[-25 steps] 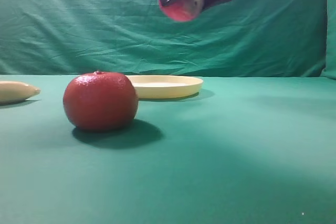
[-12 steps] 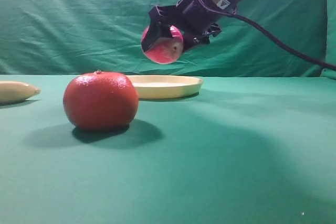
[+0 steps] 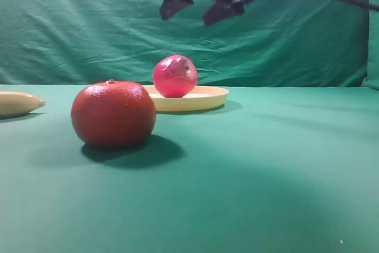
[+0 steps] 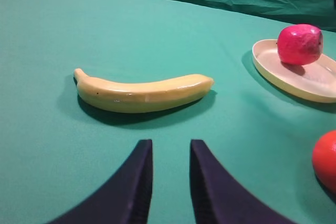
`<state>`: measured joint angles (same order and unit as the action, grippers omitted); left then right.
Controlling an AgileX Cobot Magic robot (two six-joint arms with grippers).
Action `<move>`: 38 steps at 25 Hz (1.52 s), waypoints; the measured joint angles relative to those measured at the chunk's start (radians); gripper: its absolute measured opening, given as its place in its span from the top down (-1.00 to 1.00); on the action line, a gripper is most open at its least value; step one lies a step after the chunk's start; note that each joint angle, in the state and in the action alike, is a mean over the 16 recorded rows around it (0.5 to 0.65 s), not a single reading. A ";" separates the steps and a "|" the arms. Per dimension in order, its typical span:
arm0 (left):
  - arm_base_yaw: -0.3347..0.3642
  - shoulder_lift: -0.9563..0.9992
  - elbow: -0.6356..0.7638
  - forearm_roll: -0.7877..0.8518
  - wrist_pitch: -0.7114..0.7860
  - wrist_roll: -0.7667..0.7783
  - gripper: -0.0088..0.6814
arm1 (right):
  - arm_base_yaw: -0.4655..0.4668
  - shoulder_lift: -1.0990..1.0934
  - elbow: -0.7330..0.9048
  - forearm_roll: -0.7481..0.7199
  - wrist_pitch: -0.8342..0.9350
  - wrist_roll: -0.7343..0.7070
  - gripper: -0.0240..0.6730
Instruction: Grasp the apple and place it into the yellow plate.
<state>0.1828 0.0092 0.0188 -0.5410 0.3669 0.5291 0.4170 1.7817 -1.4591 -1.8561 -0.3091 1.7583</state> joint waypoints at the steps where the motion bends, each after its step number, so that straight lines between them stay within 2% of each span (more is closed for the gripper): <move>1: 0.000 0.000 0.000 0.000 0.000 0.000 0.52 | 0.000 -0.035 0.023 0.000 0.000 0.002 0.19; 5: 0.000 0.000 0.000 0.000 0.000 0.000 0.52 | 0.000 -0.171 0.133 0.000 -0.002 0.025 0.58; 9: 0.000 0.000 0.000 0.000 0.000 0.000 0.52 | 0.000 -0.306 0.260 0.000 -0.003 0.067 0.83; 15: 0.000 0.000 0.000 0.000 0.000 0.000 0.52 | 0.000 -0.495 0.447 0.010 0.002 0.114 0.93; 18: 0.000 0.000 0.000 0.000 0.000 0.000 0.52 | 0.000 -0.589 0.528 0.075 0.026 0.052 0.93; 20: 0.000 0.000 0.000 0.000 0.000 0.000 0.52 | 0.002 -0.653 0.574 0.159 0.072 -0.041 0.93; 23: 0.000 0.000 0.000 0.000 0.000 0.000 0.52 | 0.007 -0.748 0.627 0.337 0.204 -0.256 0.93; 32: 0.000 0.000 0.000 0.000 0.000 0.000 0.52 | 0.025 -1.036 0.733 1.028 0.748 -1.074 0.93; 35: 0.000 0.000 0.000 0.000 0.000 0.000 0.52 | 0.031 -1.138 0.766 1.199 0.897 -1.253 0.93; 38: 0.000 0.000 0.000 0.000 0.000 0.000 0.52 | 0.033 -1.236 0.800 1.307 0.973 -1.351 0.93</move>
<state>0.1828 0.0092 0.0188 -0.5410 0.3669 0.5291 0.4500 0.5462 -0.6593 -0.5491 0.6638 0.4075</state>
